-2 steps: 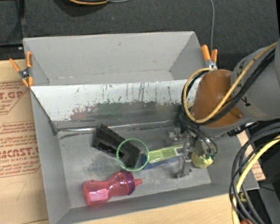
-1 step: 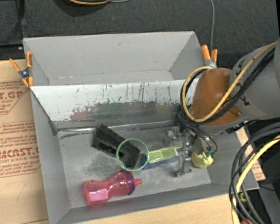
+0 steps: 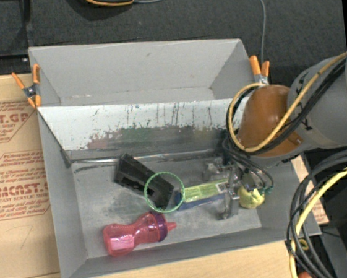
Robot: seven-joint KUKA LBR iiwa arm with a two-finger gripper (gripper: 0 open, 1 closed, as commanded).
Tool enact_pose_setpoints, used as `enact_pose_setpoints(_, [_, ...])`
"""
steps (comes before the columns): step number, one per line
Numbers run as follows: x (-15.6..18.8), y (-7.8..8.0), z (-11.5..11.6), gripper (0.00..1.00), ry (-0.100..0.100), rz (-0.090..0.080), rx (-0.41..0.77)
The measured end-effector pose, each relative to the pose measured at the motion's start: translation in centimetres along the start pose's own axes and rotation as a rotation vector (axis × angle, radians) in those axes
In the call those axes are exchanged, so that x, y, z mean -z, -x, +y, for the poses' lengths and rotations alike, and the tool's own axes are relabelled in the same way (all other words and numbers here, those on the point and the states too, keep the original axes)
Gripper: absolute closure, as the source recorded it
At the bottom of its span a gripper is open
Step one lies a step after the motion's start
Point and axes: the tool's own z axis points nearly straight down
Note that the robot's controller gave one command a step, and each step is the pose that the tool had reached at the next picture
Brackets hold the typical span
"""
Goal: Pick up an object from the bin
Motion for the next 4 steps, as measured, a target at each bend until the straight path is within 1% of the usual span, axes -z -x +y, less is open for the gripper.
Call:
enact_pose_setpoints(1, [1.5,1.9,0.8,1.00,0.000,-0.003,0.140])
enact_pose_setpoints(2, [1.5,1.9,0.8,1.00,0.000,-0.003,0.140])
enact_pose_setpoints(3, [3.7,1.6,0.9,1.00,0.003,0.011,0.144])
enact_pose_setpoints(4, [2.2,1.8,-2.0,1.00,0.001,0.004,0.230])
